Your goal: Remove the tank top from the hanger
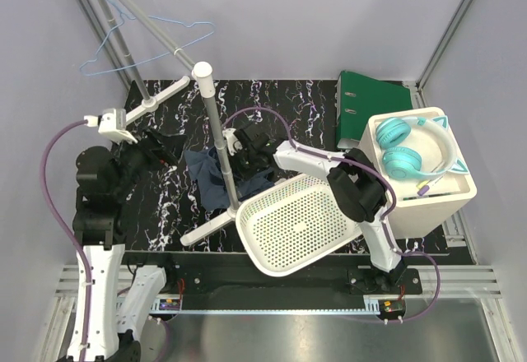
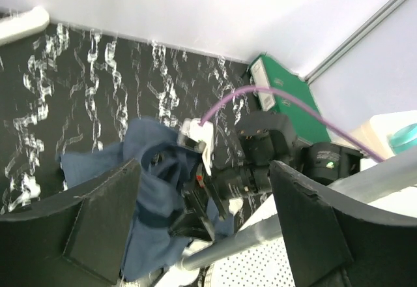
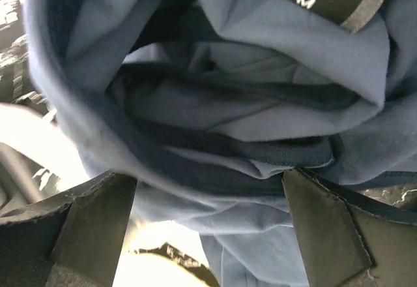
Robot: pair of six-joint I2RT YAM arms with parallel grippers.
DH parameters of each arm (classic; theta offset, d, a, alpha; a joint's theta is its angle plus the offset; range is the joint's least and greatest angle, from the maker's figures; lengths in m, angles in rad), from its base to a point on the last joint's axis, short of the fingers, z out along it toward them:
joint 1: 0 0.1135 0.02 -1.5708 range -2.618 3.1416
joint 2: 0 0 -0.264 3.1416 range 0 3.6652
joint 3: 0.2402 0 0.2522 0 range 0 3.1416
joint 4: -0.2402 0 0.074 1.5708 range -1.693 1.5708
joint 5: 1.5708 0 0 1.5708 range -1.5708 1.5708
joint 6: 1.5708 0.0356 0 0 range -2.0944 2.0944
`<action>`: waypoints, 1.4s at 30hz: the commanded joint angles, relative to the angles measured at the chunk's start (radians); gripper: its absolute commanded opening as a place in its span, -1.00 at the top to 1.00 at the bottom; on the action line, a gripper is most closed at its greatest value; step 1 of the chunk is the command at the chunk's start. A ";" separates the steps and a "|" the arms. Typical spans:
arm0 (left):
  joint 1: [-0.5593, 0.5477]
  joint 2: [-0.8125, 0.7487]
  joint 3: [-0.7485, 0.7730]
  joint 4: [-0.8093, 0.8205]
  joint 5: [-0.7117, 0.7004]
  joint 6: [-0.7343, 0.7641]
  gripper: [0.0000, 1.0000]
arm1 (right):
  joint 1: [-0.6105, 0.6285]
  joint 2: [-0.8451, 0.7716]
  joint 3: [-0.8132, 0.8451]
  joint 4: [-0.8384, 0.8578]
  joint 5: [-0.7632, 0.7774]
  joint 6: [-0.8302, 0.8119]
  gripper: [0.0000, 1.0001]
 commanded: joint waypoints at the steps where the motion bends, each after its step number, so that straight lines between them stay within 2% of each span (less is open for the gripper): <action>1: -0.003 -0.049 -0.122 0.039 -0.008 -0.014 -0.68 | 0.048 0.040 0.073 0.005 0.268 0.049 -0.99; 4: -0.003 -0.101 -0.192 0.037 -0.031 -0.028 -0.69 | 0.048 0.059 0.081 0.007 0.420 0.108 -0.99; 7: -0.003 -0.149 -0.241 0.030 -0.042 -0.042 -0.69 | 0.048 0.056 0.078 0.019 0.499 0.138 -0.94; 10: -0.001 -0.176 -0.277 0.028 -0.040 -0.060 -0.69 | 0.048 0.043 0.067 0.039 0.519 0.160 -0.59; 11: -0.001 -0.190 -0.288 0.028 -0.037 -0.068 -0.68 | 0.048 0.039 0.066 0.047 0.525 0.163 -0.37; 13: -0.001 -0.203 -0.317 0.026 -0.031 -0.074 -0.68 | 0.048 0.033 0.064 0.058 0.539 0.174 -0.10; 14: -0.003 -0.206 -0.324 0.026 -0.029 -0.079 -0.68 | 0.048 0.027 0.060 0.059 0.539 0.178 0.11; 16: -0.003 -0.203 -0.340 0.023 -0.020 -0.074 -0.68 | 0.047 0.002 0.038 0.094 0.516 0.178 0.27; 19: -0.003 -0.201 -0.343 0.016 0.000 -0.070 -0.68 | 0.047 -0.036 0.027 0.113 0.507 0.177 0.71; 22: -0.003 -0.212 -0.347 0.007 0.003 -0.068 -0.68 | 0.039 -0.097 0.012 0.119 0.533 0.171 1.00; 27: -0.003 -0.226 -0.361 -0.004 0.017 -0.067 -0.68 | 0.007 -0.234 -0.031 0.127 0.550 0.152 1.00; 37: -0.003 -0.210 -0.377 0.002 0.059 -0.064 -0.67 | -0.018 -0.668 -0.183 0.116 0.565 0.111 1.00; 42: -0.003 -0.204 -0.375 0.007 0.076 -0.067 -0.67 | -0.019 -0.849 -0.230 0.058 0.545 0.123 1.00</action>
